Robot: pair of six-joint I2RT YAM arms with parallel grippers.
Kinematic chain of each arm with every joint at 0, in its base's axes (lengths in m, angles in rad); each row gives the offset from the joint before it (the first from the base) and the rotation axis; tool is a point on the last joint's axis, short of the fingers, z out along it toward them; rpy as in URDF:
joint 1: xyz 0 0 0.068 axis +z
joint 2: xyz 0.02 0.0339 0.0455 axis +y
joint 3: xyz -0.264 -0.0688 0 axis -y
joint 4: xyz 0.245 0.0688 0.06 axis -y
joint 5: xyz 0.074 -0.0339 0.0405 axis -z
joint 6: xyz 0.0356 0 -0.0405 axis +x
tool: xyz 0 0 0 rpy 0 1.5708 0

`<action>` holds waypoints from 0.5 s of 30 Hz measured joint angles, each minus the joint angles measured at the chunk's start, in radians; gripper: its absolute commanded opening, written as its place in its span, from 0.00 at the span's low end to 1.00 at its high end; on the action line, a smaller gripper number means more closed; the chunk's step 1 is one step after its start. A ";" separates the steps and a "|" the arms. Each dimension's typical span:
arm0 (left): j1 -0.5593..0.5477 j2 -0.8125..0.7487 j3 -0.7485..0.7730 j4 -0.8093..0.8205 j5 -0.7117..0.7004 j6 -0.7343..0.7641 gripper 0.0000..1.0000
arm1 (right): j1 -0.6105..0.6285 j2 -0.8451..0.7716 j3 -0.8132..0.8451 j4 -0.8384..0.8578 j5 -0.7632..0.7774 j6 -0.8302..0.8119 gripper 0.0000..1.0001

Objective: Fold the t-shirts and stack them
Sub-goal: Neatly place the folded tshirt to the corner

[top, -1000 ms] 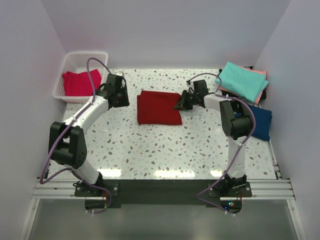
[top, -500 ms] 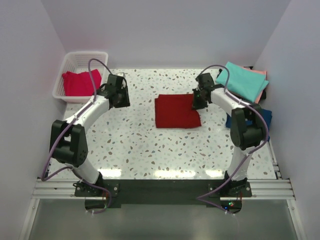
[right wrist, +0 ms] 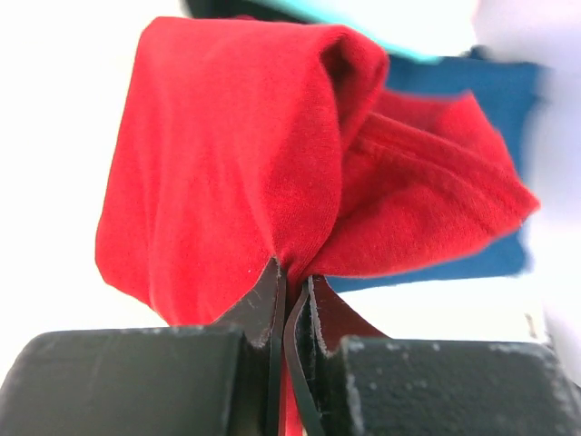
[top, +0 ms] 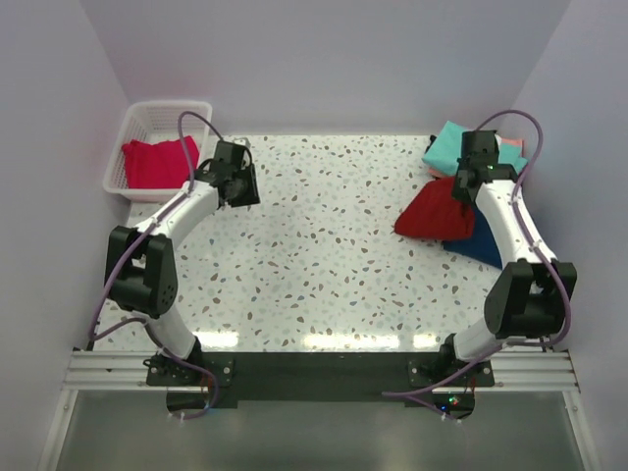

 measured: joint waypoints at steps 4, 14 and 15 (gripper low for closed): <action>0.000 0.034 0.016 0.003 0.017 -0.002 0.35 | -0.056 -0.057 -0.017 -0.023 0.078 -0.008 0.00; 0.000 0.057 0.028 0.004 0.046 -0.002 0.34 | -0.136 -0.035 -0.028 -0.058 0.276 0.021 0.00; 0.000 0.057 0.028 0.003 0.047 -0.002 0.34 | -0.136 -0.016 -0.024 -0.066 0.303 0.031 0.00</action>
